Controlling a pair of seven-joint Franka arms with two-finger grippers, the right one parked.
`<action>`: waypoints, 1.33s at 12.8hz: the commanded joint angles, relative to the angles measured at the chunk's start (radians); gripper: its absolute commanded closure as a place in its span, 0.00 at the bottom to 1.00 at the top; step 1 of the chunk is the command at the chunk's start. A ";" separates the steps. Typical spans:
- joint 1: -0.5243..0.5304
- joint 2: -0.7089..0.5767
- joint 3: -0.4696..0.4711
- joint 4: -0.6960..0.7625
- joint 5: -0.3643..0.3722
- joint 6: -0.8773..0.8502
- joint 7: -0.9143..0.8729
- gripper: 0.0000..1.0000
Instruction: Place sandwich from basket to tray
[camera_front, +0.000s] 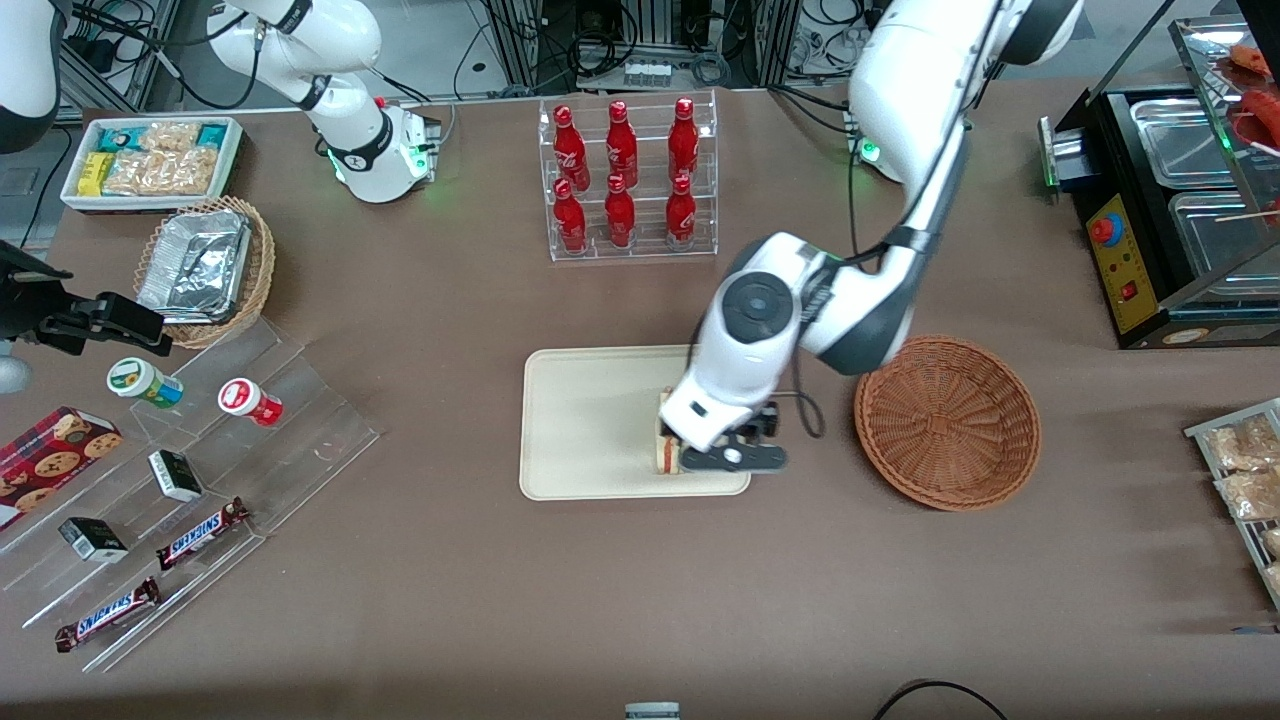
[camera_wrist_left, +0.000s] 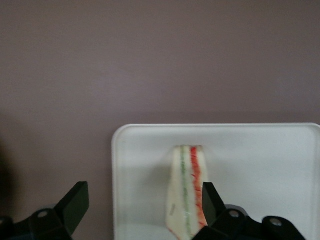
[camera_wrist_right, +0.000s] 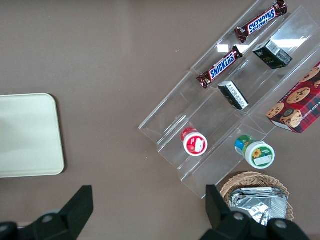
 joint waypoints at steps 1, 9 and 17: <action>0.069 -0.065 -0.006 -0.016 -0.005 -0.097 0.076 0.00; 0.255 -0.201 -0.006 -0.022 -0.001 -0.334 0.334 0.00; 0.441 -0.407 -0.064 -0.027 0.007 -0.573 0.364 0.00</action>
